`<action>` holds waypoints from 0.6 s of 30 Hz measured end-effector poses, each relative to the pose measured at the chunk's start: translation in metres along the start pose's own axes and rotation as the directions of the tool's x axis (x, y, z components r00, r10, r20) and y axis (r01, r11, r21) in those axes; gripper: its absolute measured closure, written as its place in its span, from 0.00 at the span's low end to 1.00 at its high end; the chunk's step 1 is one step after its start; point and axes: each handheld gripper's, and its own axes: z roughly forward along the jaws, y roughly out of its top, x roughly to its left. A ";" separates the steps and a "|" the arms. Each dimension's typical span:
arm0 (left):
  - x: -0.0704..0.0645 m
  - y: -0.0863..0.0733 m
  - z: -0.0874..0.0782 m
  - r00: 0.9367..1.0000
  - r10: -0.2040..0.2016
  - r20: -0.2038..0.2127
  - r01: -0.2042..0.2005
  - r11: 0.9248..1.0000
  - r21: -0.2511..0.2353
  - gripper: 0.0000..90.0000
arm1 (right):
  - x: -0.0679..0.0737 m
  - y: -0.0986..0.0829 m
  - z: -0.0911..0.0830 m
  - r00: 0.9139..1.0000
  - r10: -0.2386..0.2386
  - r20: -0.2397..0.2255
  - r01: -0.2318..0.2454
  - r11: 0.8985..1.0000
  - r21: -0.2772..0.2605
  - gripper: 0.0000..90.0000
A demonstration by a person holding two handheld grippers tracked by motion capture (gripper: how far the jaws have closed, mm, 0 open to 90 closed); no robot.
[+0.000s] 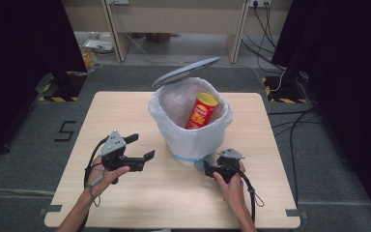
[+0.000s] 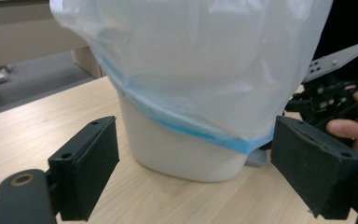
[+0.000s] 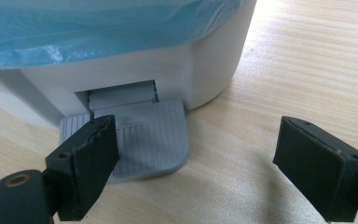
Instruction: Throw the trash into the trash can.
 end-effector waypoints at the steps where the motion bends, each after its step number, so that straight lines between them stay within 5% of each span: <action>1: 0.000 0.000 0.000 1.000 0.000 0.000 0.000 1.000 0.000 0.16 | 0.000 0.000 0.000 1.000 0.000 0.000 0.000 1.000 0.000 0.15; 18: 0.007 -0.055 0.024 0.999 0.002 -0.034 0.003 0.992 0.128 0.17 | 0.000 0.000 0.000 1.000 0.001 -0.001 -0.001 1.000 0.001 0.15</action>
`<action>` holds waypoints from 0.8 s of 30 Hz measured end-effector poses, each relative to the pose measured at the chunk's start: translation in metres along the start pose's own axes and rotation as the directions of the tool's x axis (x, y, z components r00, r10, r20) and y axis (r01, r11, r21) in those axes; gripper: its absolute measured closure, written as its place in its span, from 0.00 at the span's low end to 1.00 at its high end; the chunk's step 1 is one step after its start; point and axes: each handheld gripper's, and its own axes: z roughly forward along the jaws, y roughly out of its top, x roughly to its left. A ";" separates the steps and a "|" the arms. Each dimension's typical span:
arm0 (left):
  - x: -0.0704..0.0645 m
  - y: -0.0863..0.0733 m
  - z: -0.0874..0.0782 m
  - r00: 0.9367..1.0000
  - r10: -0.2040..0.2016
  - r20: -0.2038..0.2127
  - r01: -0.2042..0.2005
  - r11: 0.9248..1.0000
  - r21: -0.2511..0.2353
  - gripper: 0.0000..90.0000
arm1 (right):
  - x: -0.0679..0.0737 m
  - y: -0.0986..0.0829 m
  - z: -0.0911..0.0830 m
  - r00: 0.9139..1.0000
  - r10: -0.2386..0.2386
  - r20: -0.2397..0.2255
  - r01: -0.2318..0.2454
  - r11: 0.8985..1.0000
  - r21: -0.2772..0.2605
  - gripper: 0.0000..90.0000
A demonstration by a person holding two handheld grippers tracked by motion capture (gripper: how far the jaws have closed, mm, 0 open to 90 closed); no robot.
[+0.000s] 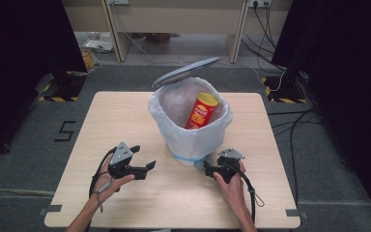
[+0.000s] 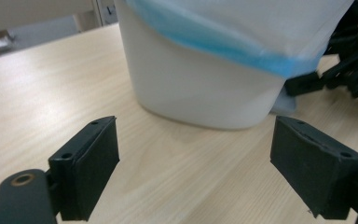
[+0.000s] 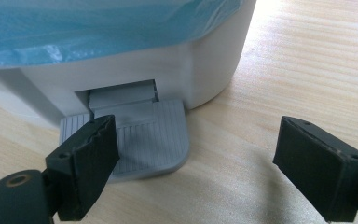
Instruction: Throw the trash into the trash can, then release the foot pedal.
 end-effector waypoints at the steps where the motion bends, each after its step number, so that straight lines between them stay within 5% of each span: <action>1: 0.002 -0.004 0.003 1.000 -0.008 -0.002 0.008 1.000 0.013 0.17 | 0.000 0.000 0.000 1.000 0.001 -0.001 -0.001 1.000 0.000 0.15; 11: 0.011 -0.037 0.020 0.999 0.010 -0.050 -0.003 0.990 0.143 0.17 | 0.000 0.000 0.000 1.000 -0.001 -0.001 0.001 1.000 0.000 0.15; 24: 0.014 -0.050 0.026 0.996 0.040 -0.075 -0.021 0.968 0.249 0.17 | 0.000 0.000 0.000 1.000 -0.003 0.001 0.003 1.000 -0.001 0.15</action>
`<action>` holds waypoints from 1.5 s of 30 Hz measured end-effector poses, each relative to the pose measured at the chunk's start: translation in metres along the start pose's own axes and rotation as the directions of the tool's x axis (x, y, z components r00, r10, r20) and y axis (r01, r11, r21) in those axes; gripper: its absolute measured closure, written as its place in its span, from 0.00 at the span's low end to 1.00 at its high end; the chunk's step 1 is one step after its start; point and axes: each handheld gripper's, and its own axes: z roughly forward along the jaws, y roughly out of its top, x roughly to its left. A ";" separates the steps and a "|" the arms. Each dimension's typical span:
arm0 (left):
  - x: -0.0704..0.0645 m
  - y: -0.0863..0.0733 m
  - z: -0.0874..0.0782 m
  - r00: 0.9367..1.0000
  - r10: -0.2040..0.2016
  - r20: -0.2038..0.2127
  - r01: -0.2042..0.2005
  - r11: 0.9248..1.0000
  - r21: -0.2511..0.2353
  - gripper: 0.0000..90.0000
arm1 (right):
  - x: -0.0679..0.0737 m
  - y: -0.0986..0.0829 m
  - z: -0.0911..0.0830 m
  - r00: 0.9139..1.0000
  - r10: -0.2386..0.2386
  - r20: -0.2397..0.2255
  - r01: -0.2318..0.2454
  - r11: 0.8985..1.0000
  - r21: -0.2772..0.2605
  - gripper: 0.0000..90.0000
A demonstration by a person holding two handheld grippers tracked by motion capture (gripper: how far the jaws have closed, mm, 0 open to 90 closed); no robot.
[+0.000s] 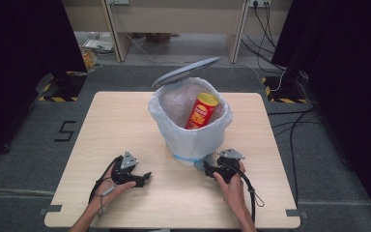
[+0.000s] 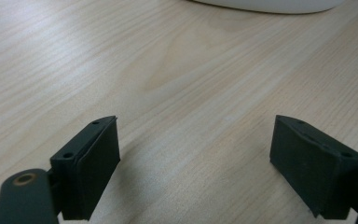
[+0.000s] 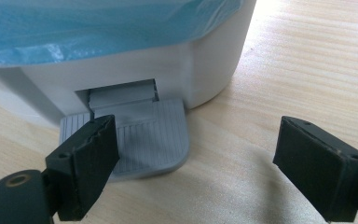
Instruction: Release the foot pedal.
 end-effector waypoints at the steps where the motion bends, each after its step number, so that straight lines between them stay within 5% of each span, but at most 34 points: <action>1: 0.000 0.000 0.000 1.000 -0.004 0.001 0.004 1.000 0.004 0.17 | 0.000 0.000 0.000 1.000 0.001 -0.001 -0.001 1.000 0.001 0.15; 7: 0.006 0.000 0.001 0.999 -0.043 0.033 0.042 0.999 0.023 0.16 | 0.000 0.000 0.000 1.000 -0.001 0.001 0.001 1.000 0.000 0.15; 45: 0.005 0.000 0.002 0.999 -0.041 0.029 0.040 0.999 0.023 0.15 | 0.002 0.004 -0.009 1.000 0.025 -0.002 -0.025 0.998 -0.051 0.17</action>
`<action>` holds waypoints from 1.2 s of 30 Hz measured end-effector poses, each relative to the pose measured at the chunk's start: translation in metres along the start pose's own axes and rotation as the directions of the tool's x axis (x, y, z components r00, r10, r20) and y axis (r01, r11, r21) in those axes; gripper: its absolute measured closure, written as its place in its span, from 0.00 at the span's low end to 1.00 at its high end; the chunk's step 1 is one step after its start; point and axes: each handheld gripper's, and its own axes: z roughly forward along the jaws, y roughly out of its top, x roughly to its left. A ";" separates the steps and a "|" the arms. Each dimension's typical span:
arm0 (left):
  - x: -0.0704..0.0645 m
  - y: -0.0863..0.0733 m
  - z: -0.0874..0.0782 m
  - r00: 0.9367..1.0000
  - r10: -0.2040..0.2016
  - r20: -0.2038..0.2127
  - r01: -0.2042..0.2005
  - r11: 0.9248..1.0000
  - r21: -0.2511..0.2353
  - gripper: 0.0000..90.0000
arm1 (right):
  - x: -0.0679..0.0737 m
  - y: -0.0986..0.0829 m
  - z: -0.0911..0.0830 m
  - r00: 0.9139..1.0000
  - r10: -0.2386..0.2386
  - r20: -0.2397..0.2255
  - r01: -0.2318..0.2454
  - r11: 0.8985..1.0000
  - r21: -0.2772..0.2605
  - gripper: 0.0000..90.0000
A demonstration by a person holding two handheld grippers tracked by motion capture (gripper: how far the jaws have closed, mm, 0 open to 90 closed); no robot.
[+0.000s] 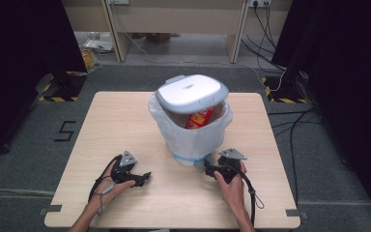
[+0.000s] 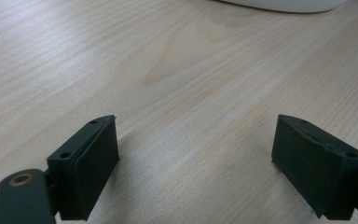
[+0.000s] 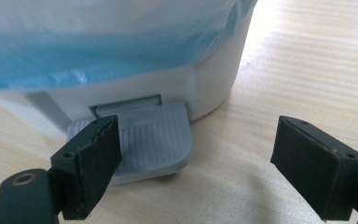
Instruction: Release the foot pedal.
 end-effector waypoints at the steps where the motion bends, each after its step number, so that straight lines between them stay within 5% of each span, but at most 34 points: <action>1: 0.000 0.000 0.000 1.000 -0.001 0.000 0.001 1.000 -0.001 0.15 | -0.001 0.001 -0.001 1.000 0.010 -0.006 -0.010 1.000 -0.013 0.17; 21: 0.000 0.000 0.000 1.000 -0.001 -0.001 0.001 1.000 0.000 0.15 | -0.019 0.012 -0.035 0.999 0.030 -0.017 -0.032 0.996 -0.082 0.20; 36: 0.000 0.000 0.000 1.000 -0.001 -0.002 0.001 1.000 0.000 0.15 | -0.034 0.000 -0.071 0.999 0.046 0.004 -0.045 0.991 -0.125 0.20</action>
